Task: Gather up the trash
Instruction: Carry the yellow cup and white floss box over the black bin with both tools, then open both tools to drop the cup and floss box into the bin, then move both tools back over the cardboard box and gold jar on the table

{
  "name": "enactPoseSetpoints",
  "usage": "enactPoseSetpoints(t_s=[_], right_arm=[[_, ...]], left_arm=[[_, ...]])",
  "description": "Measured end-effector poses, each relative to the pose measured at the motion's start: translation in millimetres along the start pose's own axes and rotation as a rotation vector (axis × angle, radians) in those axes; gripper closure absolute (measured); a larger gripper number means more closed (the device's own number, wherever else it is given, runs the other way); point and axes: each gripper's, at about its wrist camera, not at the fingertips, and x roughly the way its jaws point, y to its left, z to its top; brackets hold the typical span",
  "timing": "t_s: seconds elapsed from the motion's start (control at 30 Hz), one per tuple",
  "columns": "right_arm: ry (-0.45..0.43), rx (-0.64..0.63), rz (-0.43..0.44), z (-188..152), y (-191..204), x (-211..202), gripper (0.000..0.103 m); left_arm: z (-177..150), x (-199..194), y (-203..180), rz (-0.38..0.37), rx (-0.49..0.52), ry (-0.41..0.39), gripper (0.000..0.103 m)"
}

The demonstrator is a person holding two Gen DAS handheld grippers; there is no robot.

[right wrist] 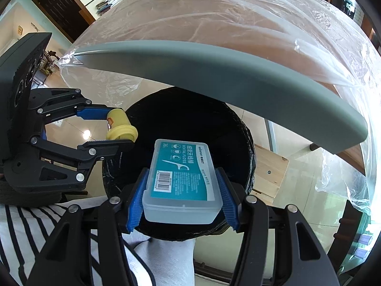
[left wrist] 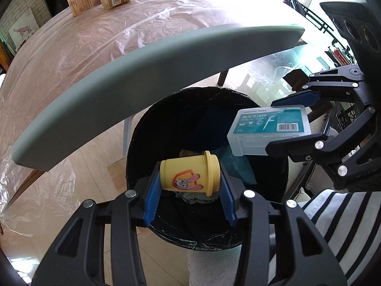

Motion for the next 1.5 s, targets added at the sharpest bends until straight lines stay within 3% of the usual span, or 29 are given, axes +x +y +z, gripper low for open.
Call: enactPoseSetpoints(t_s=[1.0, 1.13, 1.5], right_arm=[[0.021, 0.075, -0.031, -0.4, -14.9, 14.6, 0.048], [0.011, 0.096, -0.028, -0.6, -18.5, 10.2, 0.034], [-0.049, 0.084, -0.014, -9.1, -11.6, -34.5, 0.020]], left_arm=[[-0.7, 15.1, -2.9, 0.013, -0.019, 0.009, 0.057], [0.2, 12.3, 4.0, -0.009, -0.045, 0.000, 0.038], [-1.1, -15.9, 12.3, -0.023, -0.050, -0.038, 0.023]])
